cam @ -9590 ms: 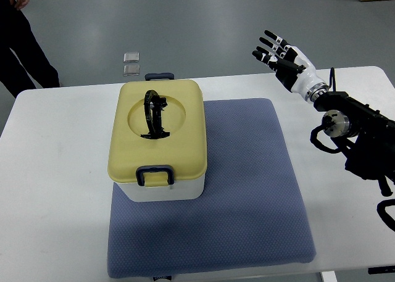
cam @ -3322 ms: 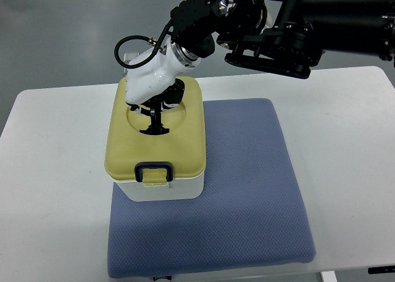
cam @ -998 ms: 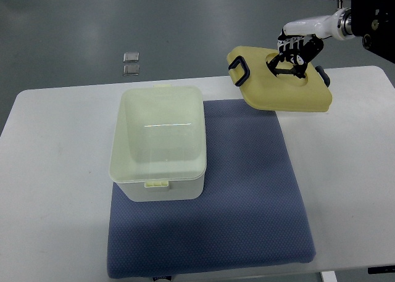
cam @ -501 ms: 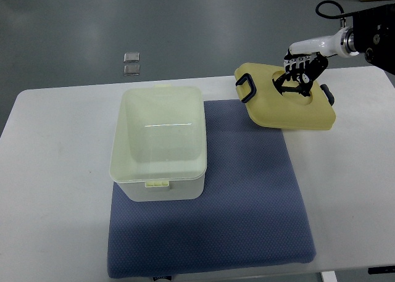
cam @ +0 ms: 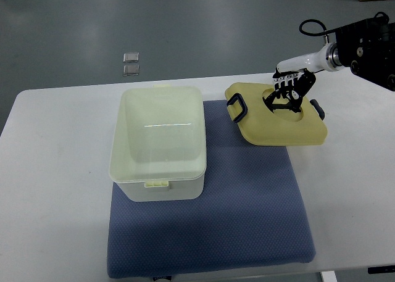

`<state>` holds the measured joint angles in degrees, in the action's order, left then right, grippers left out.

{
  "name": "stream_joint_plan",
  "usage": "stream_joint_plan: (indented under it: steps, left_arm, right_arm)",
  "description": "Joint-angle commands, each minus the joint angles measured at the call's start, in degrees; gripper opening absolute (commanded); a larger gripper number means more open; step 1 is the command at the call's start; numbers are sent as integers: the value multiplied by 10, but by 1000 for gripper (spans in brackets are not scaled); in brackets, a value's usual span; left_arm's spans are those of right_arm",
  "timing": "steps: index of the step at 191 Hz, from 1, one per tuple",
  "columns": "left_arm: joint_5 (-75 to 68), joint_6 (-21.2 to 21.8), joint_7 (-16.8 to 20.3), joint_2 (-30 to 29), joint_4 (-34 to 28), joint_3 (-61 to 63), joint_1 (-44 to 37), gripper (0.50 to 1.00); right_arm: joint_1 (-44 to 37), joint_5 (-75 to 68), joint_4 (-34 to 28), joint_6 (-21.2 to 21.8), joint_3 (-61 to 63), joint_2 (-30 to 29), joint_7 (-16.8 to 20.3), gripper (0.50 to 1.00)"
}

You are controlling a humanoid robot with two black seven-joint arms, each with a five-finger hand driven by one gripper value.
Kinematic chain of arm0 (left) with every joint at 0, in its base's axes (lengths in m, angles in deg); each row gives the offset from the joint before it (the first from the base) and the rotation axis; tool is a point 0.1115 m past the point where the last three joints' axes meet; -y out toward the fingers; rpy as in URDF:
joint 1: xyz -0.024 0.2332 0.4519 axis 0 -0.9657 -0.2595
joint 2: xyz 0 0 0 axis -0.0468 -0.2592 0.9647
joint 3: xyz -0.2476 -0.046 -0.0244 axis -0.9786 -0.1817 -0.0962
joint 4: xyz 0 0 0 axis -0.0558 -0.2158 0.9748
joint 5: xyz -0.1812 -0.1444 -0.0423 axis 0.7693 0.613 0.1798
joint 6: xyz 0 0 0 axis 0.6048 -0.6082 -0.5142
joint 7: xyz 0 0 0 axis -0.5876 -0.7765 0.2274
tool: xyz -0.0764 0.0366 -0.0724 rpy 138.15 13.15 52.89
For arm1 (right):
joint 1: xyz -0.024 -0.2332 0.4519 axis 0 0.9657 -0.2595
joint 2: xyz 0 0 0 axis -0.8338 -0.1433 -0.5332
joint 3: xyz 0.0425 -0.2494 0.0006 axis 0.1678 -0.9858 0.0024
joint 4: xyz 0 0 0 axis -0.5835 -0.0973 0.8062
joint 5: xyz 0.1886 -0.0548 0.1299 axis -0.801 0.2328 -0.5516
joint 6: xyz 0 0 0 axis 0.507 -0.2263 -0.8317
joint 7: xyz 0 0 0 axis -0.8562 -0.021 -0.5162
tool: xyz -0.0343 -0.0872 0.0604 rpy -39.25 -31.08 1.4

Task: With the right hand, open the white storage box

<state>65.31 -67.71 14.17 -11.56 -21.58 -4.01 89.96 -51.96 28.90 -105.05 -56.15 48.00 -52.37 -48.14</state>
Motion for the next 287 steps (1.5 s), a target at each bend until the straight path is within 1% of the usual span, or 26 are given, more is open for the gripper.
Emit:
stream_joint_plan:
  steps: [1, 58, 117, 118, 119, 120, 121, 122, 123, 124, 125, 126, 127, 128, 129, 130, 132, 149, 182, 212, 250, 262, 271, 281, 282, 287]
  left_arm:
    - [0, 0, 0, 0, 0, 0, 0, 1000]
    - [0, 0, 0, 0, 0, 0, 0, 1000]
    - [0, 0, 0, 0, -1, 0, 0, 1000]
    - [0, 0, 0, 0, -1, 0, 0, 1000]
    - [0, 0, 0, 0, -1, 0, 0, 1000]
    - [0, 0, 0, 0, -1, 0, 0, 1000]
    - [0, 0, 0, 0, -1, 0, 0, 1000]
    - [0, 0, 0, 0, -1, 0, 0, 1000]
    - [0, 0, 0, 0, -1, 0, 0, 1000]
    - [0, 0, 0, 0, -1, 0, 0, 1000]
    - [0, 0, 0, 0, -1, 0, 0, 1000]
    - [0, 0, 0, 0, -1, 0, 0, 1000]
    - [0, 0, 0, 0, -1, 0, 0, 1000]
    - [0, 0, 0, 0, -1, 0, 0, 1000]
    - [0, 0, 0, 0, -1, 0, 0, 1000]
    - [0, 0, 0, 0, -1, 0, 0, 1000]
    - [0, 0, 0, 0, -1, 0, 0, 1000]
    - [0, 0, 0, 0, -1, 0, 0, 1000]
    - [0, 0, 0, 0, -1, 0, 0, 1000]
    - [0, 0, 0, 0, -1, 0, 0, 1000]
    - [0, 0, 0, 0, -1, 0, 0, 1000]
    - [0, 0, 0, 0, -1, 0, 0, 1000]
    - [0, 0, 0, 0, -1, 0, 0, 1000]
    - [0, 0, 0, 0, -1, 0, 0, 1000]
    - [0, 0, 0, 0, -1, 0, 0, 1000]
    - [0, 0, 0, 0, -1, 0, 0, 1000]
  right_arm:
    - [0, 0, -1, 1, 1, -10, 0, 500]
    - [4, 1, -1, 4, -3, -51, 0, 500]
    - [19, 9, 0, 4, -4, -62, -1, 500]
    - [19, 9, 0, 4, -4, -62, -1, 527]
    - [19, 9, 0, 4, -4, -62, -1, 527]
    - [19, 9, 0, 4, -4, -62, -1, 586]
    - [19, 9, 0, 4, -4, -62, -1, 586]
    - [19, 9, 0, 4, -4, -62, -1, 647]
    - [19, 9, 0, 4, -4, -62, -1, 648]
    - [19, 9, 0, 4, -5, -62, -1, 712]
    - [19, 9, 0, 4, -5, -62, -1, 713]
    - [19, 9, 0, 4, -5, -62, -1, 766]
    - [19, 9, 0, 4, -5, -62, -1, 766]
    - [18, 9, 0, 4, -5, -62, -1, 813]
    - [18, 9, 0, 4, -5, -62, -1, 813]
    - [18, 9, 0, 5, -5, -61, -1, 846]
    - [18, 10, 0, 5, -5, -61, -1, 862]
    - [16, 9, 0, 5, -10, -61, -1, 893]
    - [2, 9, 3, 28, -7, -52, -1, 899]
    - [-20, -5, 11, 26, 12, -42, -1, 897]
    - [-9, -58, 28, 20, 156, -10, 6, 897]
    - [17, -93, 37, 6, 214, -5, 6, 897]
    - [50, -128, 43, -21, 267, -6, 6, 897]
    - [51, -129, 43, -21, 267, -6, 6, 897]
    - [84, -166, 49, -63, 327, -8, 6, 897]
    - [101, -183, 50, -83, 351, -10, 6, 897]
